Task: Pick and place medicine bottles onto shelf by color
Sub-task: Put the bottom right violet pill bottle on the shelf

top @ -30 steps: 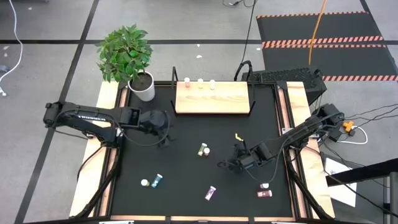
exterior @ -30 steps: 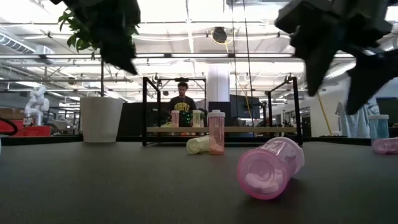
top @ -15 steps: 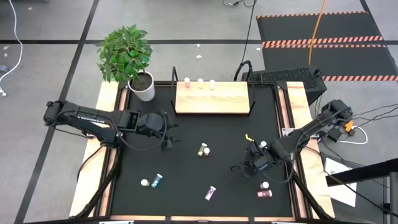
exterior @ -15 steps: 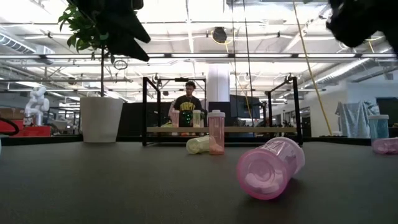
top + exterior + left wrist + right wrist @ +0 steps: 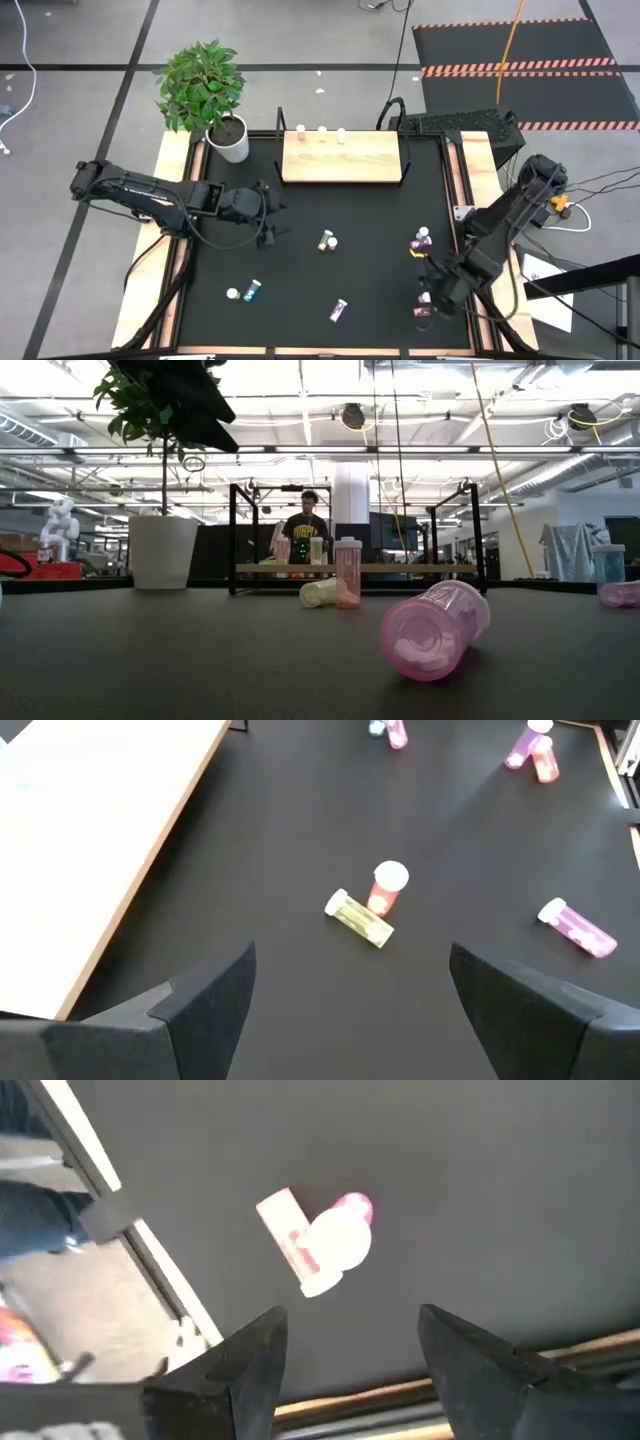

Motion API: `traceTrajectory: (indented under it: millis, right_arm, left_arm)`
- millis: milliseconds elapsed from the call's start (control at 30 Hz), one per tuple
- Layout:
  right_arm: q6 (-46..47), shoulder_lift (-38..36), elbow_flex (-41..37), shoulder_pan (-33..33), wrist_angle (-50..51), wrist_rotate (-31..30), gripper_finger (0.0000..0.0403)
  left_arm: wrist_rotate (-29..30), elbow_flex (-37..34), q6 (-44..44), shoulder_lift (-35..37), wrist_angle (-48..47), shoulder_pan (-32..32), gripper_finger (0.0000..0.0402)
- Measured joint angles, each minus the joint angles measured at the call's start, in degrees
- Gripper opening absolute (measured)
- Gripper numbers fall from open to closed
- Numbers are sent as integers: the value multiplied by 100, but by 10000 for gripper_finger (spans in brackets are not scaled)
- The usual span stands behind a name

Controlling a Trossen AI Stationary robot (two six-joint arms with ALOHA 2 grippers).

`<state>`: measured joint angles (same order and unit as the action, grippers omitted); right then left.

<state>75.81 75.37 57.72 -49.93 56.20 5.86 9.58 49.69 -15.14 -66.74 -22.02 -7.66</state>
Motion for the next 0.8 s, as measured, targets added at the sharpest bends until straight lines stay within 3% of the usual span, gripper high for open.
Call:
traceTrajectory:
  millis: [167, 367, 500, 667, 800]
  right_arm:
    - [110, 2, -587, -495, -489, -375, 222]
    - [314, 7, -1703, -742, -2227, -604, 221]
    - [94, -19, -2199, -806, -3095, -842, 211]
    - [-534, 13, -2522, -833, -3505, -1694, 201]
    - [-1101, 9, -2711, -832, -3837, -1975, 200]
  left_arm:
    - [77, 0, -2, 0, 0, -89, 335]
    - [153, -1, -5, 0, 2, -109, 335]
    - [252, 0, -300, 0, 1, -109, 335]
    - [359, -1, -696, 0, 3, -105, 335]
    - [624, -1, -1010, -4, 113, -105, 335]
